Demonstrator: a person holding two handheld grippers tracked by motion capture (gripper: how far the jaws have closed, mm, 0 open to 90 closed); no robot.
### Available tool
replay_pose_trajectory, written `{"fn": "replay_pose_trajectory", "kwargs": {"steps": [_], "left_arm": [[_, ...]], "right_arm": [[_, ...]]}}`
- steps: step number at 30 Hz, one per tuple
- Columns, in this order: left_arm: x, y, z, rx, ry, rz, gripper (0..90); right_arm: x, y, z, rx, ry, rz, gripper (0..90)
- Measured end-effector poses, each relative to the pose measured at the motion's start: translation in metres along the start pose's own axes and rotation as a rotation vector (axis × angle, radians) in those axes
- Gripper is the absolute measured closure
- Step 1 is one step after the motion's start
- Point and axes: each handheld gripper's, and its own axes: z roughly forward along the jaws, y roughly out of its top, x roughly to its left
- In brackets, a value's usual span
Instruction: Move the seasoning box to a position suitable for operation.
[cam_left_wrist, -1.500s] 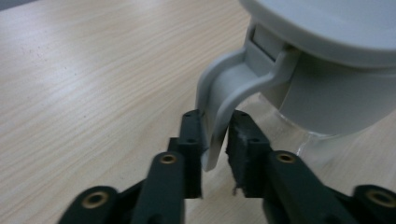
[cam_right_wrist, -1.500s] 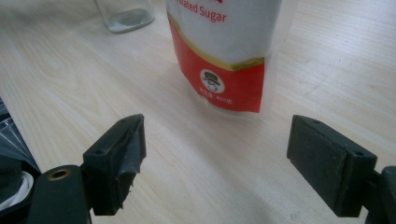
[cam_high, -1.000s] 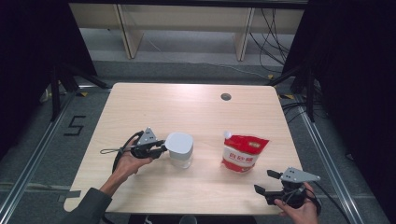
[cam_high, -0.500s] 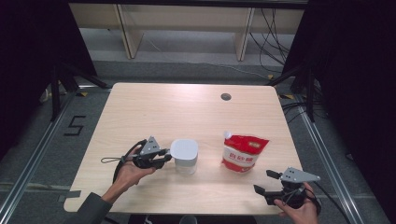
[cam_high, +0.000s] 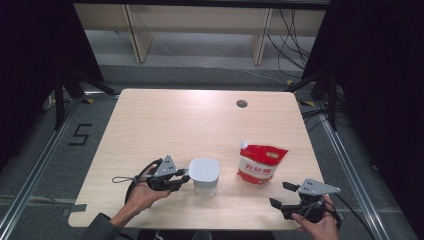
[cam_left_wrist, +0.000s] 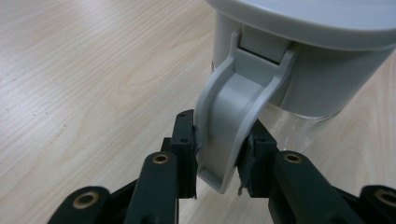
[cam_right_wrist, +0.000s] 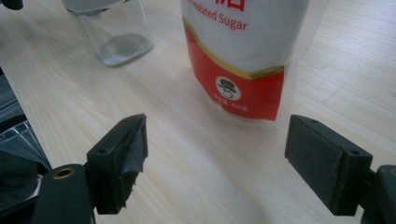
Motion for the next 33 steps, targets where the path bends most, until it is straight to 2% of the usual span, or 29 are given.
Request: {"fn": "replay_pose_trajectory", "kwargs": {"steps": [1, 2, 3, 4, 7, 8, 12, 13, 14, 15, 16, 17, 19, 20, 21, 22, 23, 24, 25, 26, 27, 30, 33], "left_arm": [[-0.001, 0.0, 0.0, -0.002, -0.004, 0.008, 70.3], [-0.001, 0.0, 0.0, 0.0, -0.007, 0.006, 70.3], [-0.004, 0.0, 0.001, -0.004, -0.007, -0.02, 70.3], [-0.003, 0.0, 0.001, -0.014, -0.004, -0.002, 70.3], [-0.005, 0.0, 0.0, -0.003, -0.004, -0.005, 70.2], [-0.008, 0.0, 0.001, -0.011, -0.021, -0.002, 70.2], [-0.012, 0.001, 0.003, -0.011, -0.037, 0.006, 70.2], [-0.012, 0.002, 0.003, -0.01, -0.028, 0.034, 70.2], [-0.013, 0.001, 0.003, -0.014, -0.031, -0.002, 69.9], [-0.013, 0.001, 0.003, -0.014, -0.031, -0.002, 69.6], [-0.011, 0.0, 0.002, -0.02, -0.047, -0.019, 68.6], [-0.011, 0.0, 0.001, -0.004, -0.058, -0.017, 65.6], [-0.011, 0.0, 0.001, -0.005, -0.054, -0.013, 56.0], [-0.013, 0.0, -0.001, 0.0, -0.042, -0.005, 53.1], [-0.013, 0.0, -0.001, 0.0, -0.042, -0.005, 50.9], [-0.014, 0.0, -0.004, 0.004, -0.032, 0.019, 48.0], [-0.014, 0.0, -0.004, 0.004, -0.032, 0.019, 44.5], [-0.016, 0.0, -0.006, 0.008, -0.032, -0.029, 40.5], [-0.016, 0.0, -0.006, 0.008, -0.032, -0.029, 38.2], [-0.015, -0.001, -0.01, 0.008, -0.011, -0.018, 35.9], [-0.015, -0.001, -0.01, 0.008, -0.011, -0.018, 33.2], [-0.018, -0.002, -0.018, -0.011, 0.0, -0.06, 28.9], [-0.017, -0.003, -0.021, -0.001, -0.017, -0.064, 24.5]], "right_arm": [[0.0, 0.0, 0.0, 0.0, 0.001, -0.007, 22.1], [0.001, 0.0, 0.0, 0.006, 0.003, 0.009, 22.2], [0.001, 0.0, 0.0, 0.003, 0.002, -0.003, 22.3], [0.0, 0.0, 0.0, -0.003, -0.001, -0.017, 22.3], [-0.001, 0.0, 0.001, -0.006, 0.005, -0.012, 22.2], [-0.001, 0.0, 0.001, -0.007, 0.007, -0.014, 22.3], [-0.001, 0.001, 0.001, -0.009, 0.008, -0.015, 22.3], [-0.001, 0.001, 0.001, -0.008, 0.006, -0.01, 22.2], [0.001, 0.0, 0.001, 0.002, 0.007, 0.003, 22.2], [0.001, 0.0, 0.001, 0.002, 0.007, 0.003, 22.2], [0.001, 0.0, 0.001, 0.004, 0.007, 0.0, 22.3], [0.001, -0.001, 0.0, 0.007, 0.001, 0.003, 22.3], [0.0, -0.001, 0.0, 0.005, 0.002, -0.003, 22.2], [-0.002, -0.001, 0.001, -0.005, 0.01, -0.014, 22.2], [-0.004, -0.002, 0.001, -0.003, -0.005, -0.031, 22.3], [-0.001, -0.003, 0.001, 0.011, 0.01, 0.012, 22.3], [-0.001, -0.003, 0.001, 0.011, 0.01, 0.012, 22.3], [-0.001, -0.003, 0.0, 0.019, 0.016, 0.031, 22.2], [-0.001, -0.003, 0.0, 0.019, 0.016, 0.031, 22.2], [-0.004, -0.003, 0.001, -0.004, 0.008, -0.007, 22.3], [-0.004, -0.003, 0.0, -0.002, 0.006, -0.012, 22.2], [-0.002, -0.003, 0.0, 0.008, 0.008, -0.009, 22.2], [-0.001, -0.002, 0.001, 0.007, 0.01, -0.005, 22.4]]}}
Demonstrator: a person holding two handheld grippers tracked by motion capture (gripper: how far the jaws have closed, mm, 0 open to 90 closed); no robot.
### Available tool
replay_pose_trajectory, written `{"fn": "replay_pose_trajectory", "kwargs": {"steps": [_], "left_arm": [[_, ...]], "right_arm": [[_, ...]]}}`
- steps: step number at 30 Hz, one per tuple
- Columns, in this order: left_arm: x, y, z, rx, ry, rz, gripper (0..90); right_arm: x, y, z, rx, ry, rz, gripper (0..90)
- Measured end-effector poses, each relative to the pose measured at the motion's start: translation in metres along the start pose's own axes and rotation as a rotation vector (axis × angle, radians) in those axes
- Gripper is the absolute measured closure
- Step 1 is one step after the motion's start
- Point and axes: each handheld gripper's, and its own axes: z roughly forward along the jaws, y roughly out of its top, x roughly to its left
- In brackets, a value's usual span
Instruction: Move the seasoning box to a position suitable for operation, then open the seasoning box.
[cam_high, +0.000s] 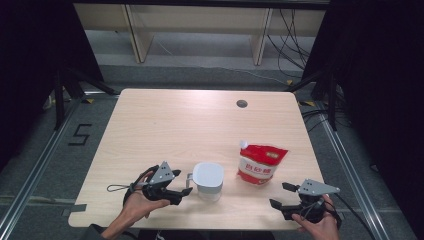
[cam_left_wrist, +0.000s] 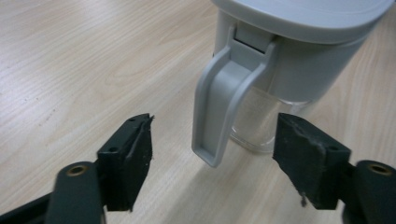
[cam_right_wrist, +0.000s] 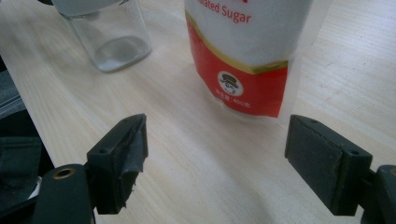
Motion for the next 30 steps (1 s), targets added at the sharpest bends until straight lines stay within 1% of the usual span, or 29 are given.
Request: {"fn": "replay_pose_trajectory", "kwargs": {"steps": [1, 2, 3, 4, 5, 6, 7, 8, 9, 10, 11, 12, 13, 14, 15, 16, 17, 18, 19, 20, 22, 23, 24, 25, 26, 27, 28, 29, 30], "left_arm": [[0.001, 0.0, -0.005, 0.003, 0.006, -0.004, 23.5], [0.001, 0.0, -0.007, -0.003, 0.005, -0.009, 22.4], [0.001, 0.0, -0.007, -0.003, 0.005, -0.009, 21.8], [0.001, 0.0, -0.009, -0.005, 0.007, -0.018, 21.8], [0.002, 0.001, -0.011, -0.032, 0.017, -0.021, 21.4], [0.002, 0.001, -0.011, -0.032, 0.017, -0.021, 20.7], [0.003, 0.004, -0.013, -0.042, 0.023, -0.038, 20.0], [0.003, 0.005, -0.015, -0.034, 0.028, -0.048, 19.9], [0.003, 0.006, -0.016, -0.041, 0.017, -0.064, 19.9], [0.003, 0.006, -0.016, -0.041, 0.017, -0.064, 19.9], [0.002, 0.008, -0.018, -0.054, 0.013, -0.078, 19.9], [0.002, 0.009, -0.019, -0.049, 0.016, -0.072, 20.0], [0.001, 0.01, -0.02, -0.059, 0.021, -0.066, 20.2], [0.001, 0.01, -0.02, -0.059, 0.021, -0.066, 20.6], [0.001, 0.013, -0.022, -0.068, 0.028, -0.056, 20.7], [0.001, 0.013, -0.022, -0.068, 0.028, -0.056, 20.9], [0.001, 0.014, -0.025, -0.076, 0.028, -0.061, 22.6], [0.001, 0.014, -0.025, -0.076, 0.028, -0.061, 24.3], [0.002, 0.016, -0.026, -0.096, 0.028, -0.053, 24.8], [0.002, 0.016, -0.026, -0.096, 0.028, -0.053, 26.5], [0.002, 0.018, -0.028, -0.112, 0.035, -0.063, 30.5], [0.002, 0.022, -0.03, -0.131, 0.018, -0.063, 34.5], [0.002, 0.022, -0.03, -0.131, 0.018, -0.063, 39.0], [0.002, 0.023, -0.031, -0.144, 0.013, -0.06, 39.0], [0.003, 0.025, -0.033, -0.151, 0.01, -0.047, 44.0], [0.001, 0.029, -0.036, -0.183, 0.007, -0.038, 56.4], [0.001, 0.029, -0.036, -0.183, 0.007, -0.038, 64.0], [0.0, 0.033, -0.037, -0.203, -0.004, -0.024, 68.8], [0.0, 0.033, -0.037, -0.203, -0.004, -0.024, 72.7]], "right_arm": [[0.001, 0.0, 0.0, 0.01, 0.007, 0.0, 22.8], [0.0, 0.0, 0.0, 0.005, 0.002, -0.016, 22.8], [0.001, 0.0, 0.0, 0.009, 0.006, 0.0, 22.8], [0.001, 0.0, 0.0, 0.009, 0.006, 0.0, 22.8], [0.001, 0.0, 0.0, 0.009, 0.005, -0.001, 22.8], [0.001, 0.0, 0.0, 0.009, 0.005, -0.001, 22.8], [-0.001, 0.0, 0.0, -0.001, -0.006, -0.031, 22.8], [0.0, 0.001, 0.0, 0.003, -0.007, -0.032, 22.8], [0.0, 0.0, 0.0, 0.005, -0.002, -0.028, 23.1], [0.0, 0.0, 0.0, 0.005, -0.002, -0.028, 23.1], [0.002, 0.0, 0.001, 0.006, 0.011, -0.016, 23.7], [0.001, 0.001, 0.0, 0.008, 0.0, -0.038, 23.7], [0.001, 0.001, 0.0, 0.006, -0.004, -0.05, 23.7], [0.001, 0.001, 0.0, 0.006, -0.004, -0.05, 23.7], [0.005, 0.001, 0.0, 0.02, 0.004, -0.02, 23.8], [0.006, 0.001, 0.0, 0.021, 0.002, -0.017, 23.6], [0.003, 0.002, 0.001, -0.004, 0.006, -0.053, 23.0], [0.003, 0.002, 0.001, -0.005, -0.011, -0.06, 22.4], [0.003, 0.002, 0.001, -0.008, -0.007, -0.057, 22.2], [0.004, 0.003, 0.001, -0.012, -0.005, -0.064, 22.2], [0.004, 0.003, 0.001, -0.017, -0.005, -0.061, 22.2], [0.006, 0.004, 0.001, -0.019, -0.003, -0.061, 22.3], [0.006, 0.004, 0.001, -0.019, -0.003, -0.061, 22.3], [0.009, 0.005, 0.0, -0.014, -0.004, -0.047, 23.1], [0.008, 0.006, 0.0, -0.019, 0.002, -0.069, 25.1], [0.012, 0.007, 0.0, -0.018, 0.011, -0.061, 26.7], [0.012, 0.008, 0.001, -0.023, 0.026, -0.074, 27.5], [0.014, 0.008, 0.001, -0.016, 0.022, -0.079, 29.6], [0.014, 0.008, 0.001, -0.016, 0.022, -0.079, 29.6]]}}
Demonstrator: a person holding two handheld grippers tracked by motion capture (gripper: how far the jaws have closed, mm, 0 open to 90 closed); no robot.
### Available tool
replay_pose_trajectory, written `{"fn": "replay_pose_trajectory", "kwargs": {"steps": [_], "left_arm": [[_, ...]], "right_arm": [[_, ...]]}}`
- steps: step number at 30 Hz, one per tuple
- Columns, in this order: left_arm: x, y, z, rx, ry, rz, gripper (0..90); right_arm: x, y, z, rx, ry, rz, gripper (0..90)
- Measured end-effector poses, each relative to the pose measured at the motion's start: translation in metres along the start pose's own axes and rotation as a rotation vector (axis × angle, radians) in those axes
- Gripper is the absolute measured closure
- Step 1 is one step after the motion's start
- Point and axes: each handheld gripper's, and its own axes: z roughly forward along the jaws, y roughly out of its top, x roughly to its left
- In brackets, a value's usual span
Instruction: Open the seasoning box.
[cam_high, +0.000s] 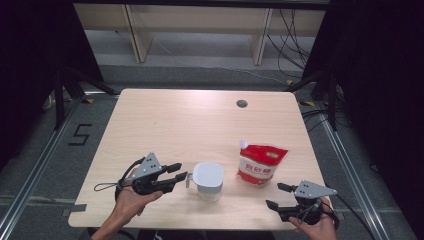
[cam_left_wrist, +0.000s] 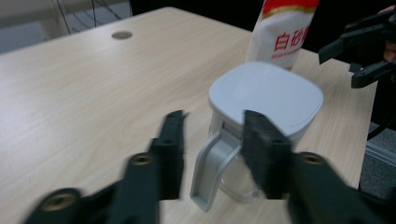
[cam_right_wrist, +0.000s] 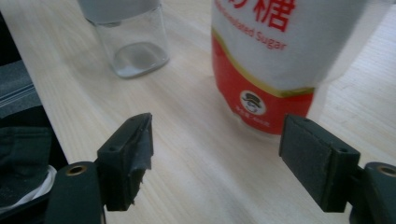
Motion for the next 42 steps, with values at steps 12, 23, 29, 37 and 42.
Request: {"fn": "replay_pose_trajectory", "kwargs": {"steps": [12, 23, 29, 37, 42], "left_arm": [[-0.01, 0.012, 0.025, 0.034, -0.052, 0.032, 89.2], [-0.008, 0.007, 0.029, 0.039, -0.042, 0.005, 89.2], [-0.007, 0.006, 0.028, 0.037, -0.032, 0.015, 89.1], [-0.008, 0.005, 0.028, 0.028, -0.031, 0.013, 89.2], [-0.008, 0.004, 0.027, 0.031, -0.03, 0.006, 89.2]], "right_arm": [[0.008, 0.003, 0.003, 0.018, 0.041, -0.029, 35.3], [0.011, 0.008, 0.005, -0.027, 0.068, -0.027, 42.3], [0.016, 0.013, 0.005, -0.064, 0.054, -0.063, 50.2], [0.028, 0.025, 0.013, -0.124, 0.067, -0.099, 64.9], [0.035, 0.031, 0.018, -0.164, 0.066, -0.119, 73.5]]}}
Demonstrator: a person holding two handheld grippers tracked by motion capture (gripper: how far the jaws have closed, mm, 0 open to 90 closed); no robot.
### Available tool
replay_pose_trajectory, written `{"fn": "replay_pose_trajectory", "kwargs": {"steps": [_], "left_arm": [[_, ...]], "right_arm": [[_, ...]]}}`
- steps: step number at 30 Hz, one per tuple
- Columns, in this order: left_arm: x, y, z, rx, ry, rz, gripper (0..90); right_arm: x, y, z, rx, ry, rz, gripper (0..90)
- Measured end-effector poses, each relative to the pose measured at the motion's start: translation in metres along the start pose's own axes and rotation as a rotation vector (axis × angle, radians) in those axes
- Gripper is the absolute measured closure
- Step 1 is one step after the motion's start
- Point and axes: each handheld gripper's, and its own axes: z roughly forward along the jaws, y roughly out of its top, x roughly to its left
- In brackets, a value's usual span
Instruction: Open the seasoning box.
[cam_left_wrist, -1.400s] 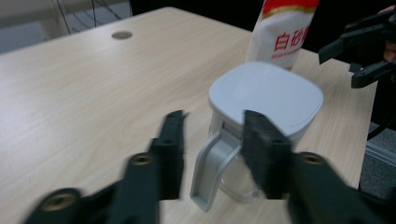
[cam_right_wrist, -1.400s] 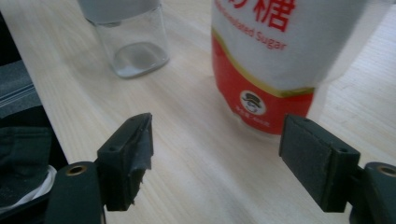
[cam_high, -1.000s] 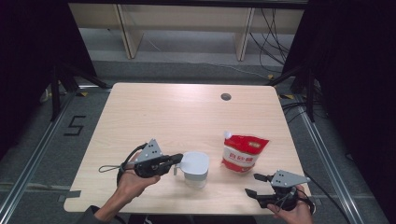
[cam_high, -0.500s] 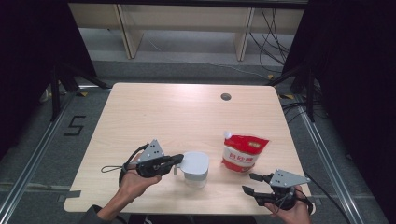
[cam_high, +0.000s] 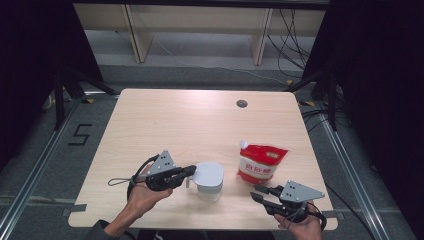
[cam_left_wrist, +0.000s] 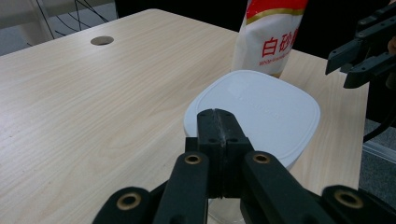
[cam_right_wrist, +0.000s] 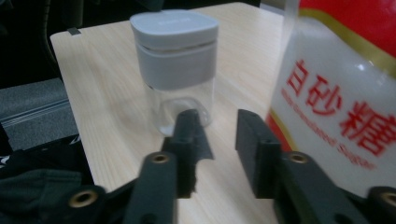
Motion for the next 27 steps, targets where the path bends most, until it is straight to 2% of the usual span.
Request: {"fn": "replay_pose_trajectory", "kwargs": {"steps": [1, 6, 8, 9, 12, 14, 15, 18, 21, 27], "left_arm": [[0.001, 0.0, -0.001, -0.001, 0.0, 0.015, 89.2], [0.001, -0.001, -0.001, -0.003, 0.001, 0.011, 89.2], [0.001, -0.001, -0.001, -0.005, 0.001, 0.012, 89.2], [0.001, -0.001, -0.001, -0.006, 0.001, 0.014, 89.2], [0.001, -0.001, -0.001, -0.004, 0.001, 0.014, 89.2], [0.001, -0.002, -0.001, -0.006, 0.0, 0.001, 89.2], [0.001, -0.002, -0.001, -0.012, -0.001, -0.009, 89.2], [0.0, -0.003, -0.002, -0.008, 0.004, 0.004, 89.3], [0.001, -0.002, -0.002, -0.006, 0.004, 0.017, 89.3], [0.002, -0.005, -0.003, -0.005, 0.012, 0.012, 89.3]], "right_arm": [[0.002, 0.003, 0.003, 0.003, 0.0, 0.001, 76.1], [0.005, 0.007, 0.013, -0.007, 0.004, -0.027, 81.1], [0.006, 0.009, 0.013, 0.0, -0.004, -0.019, 81.9], [0.006, 0.009, 0.016, -0.015, -0.011, -0.026, 82.4], [0.01, 0.013, 0.025, -0.006, 0.019, -0.047, 84.7], [0.011, 0.014, 0.028, 0.0, 0.025, -0.052, 85.2], [0.012, 0.018, 0.034, 0.002, 0.032, -0.073, 85.9], [0.014, 0.021, 0.041, 0.004, 0.039, -0.066, 86.8], [0.013, 0.025, 0.048, -0.002, 0.05, -0.088, 87.9], [0.017, 0.034, 0.057, -0.013, 0.051, -0.103, 89.7]]}}
